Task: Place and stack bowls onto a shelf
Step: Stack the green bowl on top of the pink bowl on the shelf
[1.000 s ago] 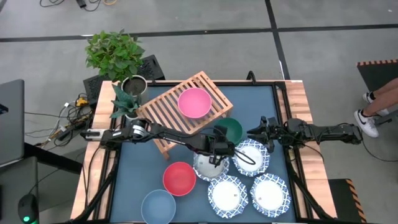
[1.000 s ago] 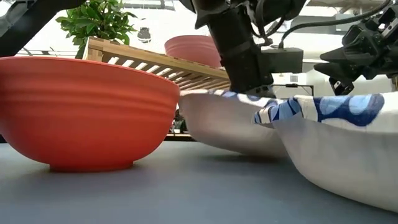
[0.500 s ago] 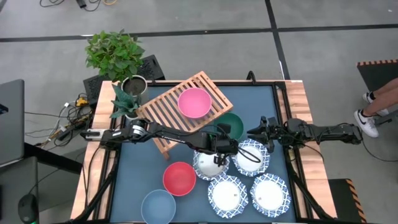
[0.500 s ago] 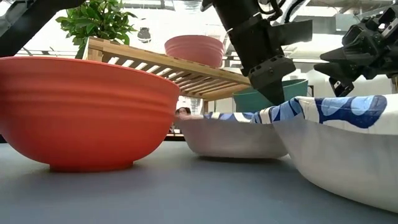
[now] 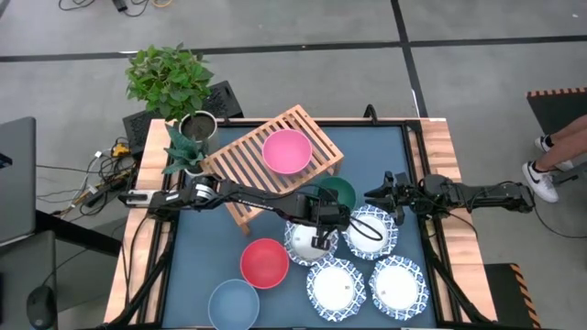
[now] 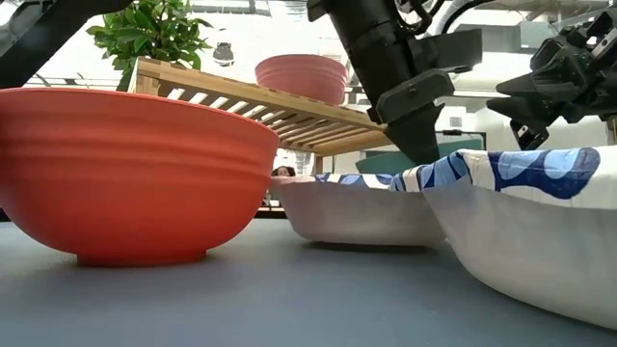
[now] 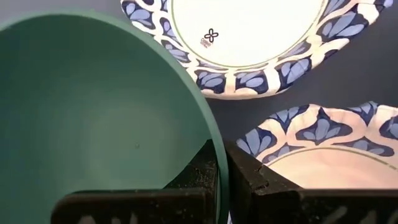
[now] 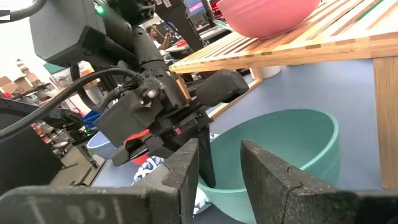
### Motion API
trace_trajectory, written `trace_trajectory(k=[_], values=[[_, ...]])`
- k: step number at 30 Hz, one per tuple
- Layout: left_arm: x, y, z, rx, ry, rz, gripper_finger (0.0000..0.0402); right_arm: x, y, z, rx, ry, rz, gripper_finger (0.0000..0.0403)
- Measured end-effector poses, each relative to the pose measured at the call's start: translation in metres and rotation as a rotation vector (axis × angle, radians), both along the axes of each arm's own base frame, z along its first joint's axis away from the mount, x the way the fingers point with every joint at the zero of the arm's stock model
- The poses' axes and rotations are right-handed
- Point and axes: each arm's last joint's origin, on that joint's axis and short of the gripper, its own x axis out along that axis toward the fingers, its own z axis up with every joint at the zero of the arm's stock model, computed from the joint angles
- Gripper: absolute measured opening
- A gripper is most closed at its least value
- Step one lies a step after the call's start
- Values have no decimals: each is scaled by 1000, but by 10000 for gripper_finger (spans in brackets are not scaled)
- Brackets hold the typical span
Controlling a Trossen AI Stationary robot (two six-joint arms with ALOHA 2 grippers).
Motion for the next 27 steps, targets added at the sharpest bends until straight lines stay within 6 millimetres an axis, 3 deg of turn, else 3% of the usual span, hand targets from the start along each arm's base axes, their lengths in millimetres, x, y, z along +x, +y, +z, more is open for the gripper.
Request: trace_trajectory(k=[5,14,19,22,27], values=[[0,-2,5,3,3,-13,0,0,0,0,0,0,0,144],[0,-10,46,-17,-38,-47,0,0,-1,0,-1,0,-20,144],[-6,-20,60,-21,-8,-62,0,0,-2,2,-2,-20,-72,144],[-8,-25,68,-21,-12,-71,0,-1,-3,11,-3,-77,-105,144],[-13,-33,82,-17,-28,-86,0,-10,-4,55,-129,-263,-127,144]])
